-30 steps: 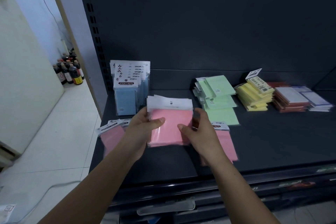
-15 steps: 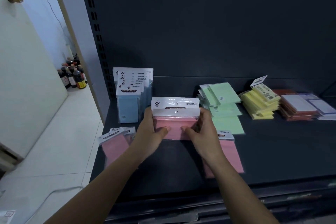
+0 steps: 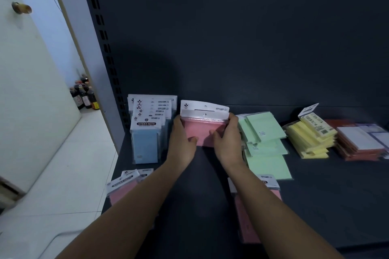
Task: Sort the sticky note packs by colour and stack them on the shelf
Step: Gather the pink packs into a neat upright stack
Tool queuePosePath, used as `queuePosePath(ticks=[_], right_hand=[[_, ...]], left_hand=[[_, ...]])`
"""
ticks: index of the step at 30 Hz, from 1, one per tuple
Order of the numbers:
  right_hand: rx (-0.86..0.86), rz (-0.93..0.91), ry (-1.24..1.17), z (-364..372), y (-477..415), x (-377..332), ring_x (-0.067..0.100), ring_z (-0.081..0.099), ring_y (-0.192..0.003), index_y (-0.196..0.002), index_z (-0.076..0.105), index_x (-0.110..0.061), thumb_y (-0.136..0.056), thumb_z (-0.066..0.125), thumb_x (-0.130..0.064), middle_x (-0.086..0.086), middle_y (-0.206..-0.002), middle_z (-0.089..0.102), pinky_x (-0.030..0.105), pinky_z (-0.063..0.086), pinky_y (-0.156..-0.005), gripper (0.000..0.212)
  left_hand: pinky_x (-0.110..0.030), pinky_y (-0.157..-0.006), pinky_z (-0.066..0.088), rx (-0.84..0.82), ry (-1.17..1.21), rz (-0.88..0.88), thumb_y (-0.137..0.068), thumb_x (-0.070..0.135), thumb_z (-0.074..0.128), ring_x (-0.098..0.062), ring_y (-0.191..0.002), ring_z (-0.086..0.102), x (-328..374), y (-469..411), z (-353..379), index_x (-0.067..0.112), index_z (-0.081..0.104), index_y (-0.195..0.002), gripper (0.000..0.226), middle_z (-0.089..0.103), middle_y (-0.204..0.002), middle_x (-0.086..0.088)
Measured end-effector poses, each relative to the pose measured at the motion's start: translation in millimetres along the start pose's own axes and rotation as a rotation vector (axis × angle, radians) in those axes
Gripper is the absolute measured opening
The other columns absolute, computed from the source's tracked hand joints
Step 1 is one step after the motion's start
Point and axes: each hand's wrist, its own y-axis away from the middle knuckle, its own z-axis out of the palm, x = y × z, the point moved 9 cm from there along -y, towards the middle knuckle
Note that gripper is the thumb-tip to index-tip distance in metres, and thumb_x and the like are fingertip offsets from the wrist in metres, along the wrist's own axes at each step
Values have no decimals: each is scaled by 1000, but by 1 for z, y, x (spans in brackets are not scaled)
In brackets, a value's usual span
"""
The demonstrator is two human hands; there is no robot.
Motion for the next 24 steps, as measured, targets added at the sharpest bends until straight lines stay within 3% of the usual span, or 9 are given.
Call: queuePosePath(ticks=[3,6,9,14,20,24], right_hand=[[96,57,-106,10,-10,8,15,51,-111,-135,34,-9,-88,53,4,2,-122,53,21,39,-94,53],[203,172,-205,24,-9,18,24,44,-126,-139,32,-5,-91,47,0,13,-136,46,38,35,-109,50],[265,99,-175,29,-3,20,21,44,-125,-139,35,-7,-88,38,6,10,-134,47,36,34,-109,52],[246,105,-107,32,-11,31,24,43,-125,-141,32,-7,-87,37,4,13,-136,45,41,34,-107,55],[162,131,-44,39,-13,30,25,38,-130,-149,18,-13,-96,38,-8,14,-142,38,38,32,-109,57],[13,267,-119,45,-10,33,21,15,-144,-149,1,-10,-97,40,-10,11,-156,13,28,14,-117,65]], left_hand=[[-34,-114,27,70,-11,25,-83,-3,60,-21,-135,34,1,-7,7,4,20,-145,74,36,-145,-11],[-40,-109,34,166,4,58,-86,6,60,-23,-128,41,1,-9,10,4,27,-141,64,42,-138,-12],[-42,-102,41,186,-15,66,-87,22,61,-22,-122,46,-3,-9,17,7,32,-138,61,45,-131,-10],[-40,-104,39,185,-99,33,-89,31,59,-20,-125,43,-10,-11,21,9,28,-141,64,42,-136,-10],[-41,-106,35,163,-123,26,-92,15,50,-25,-126,41,-8,-12,18,3,26,-142,56,40,-136,-15],[-40,-111,28,115,-104,10,-92,6,46,-27,-131,36,-7,-8,16,-1,21,-144,58,37,-140,-19]])
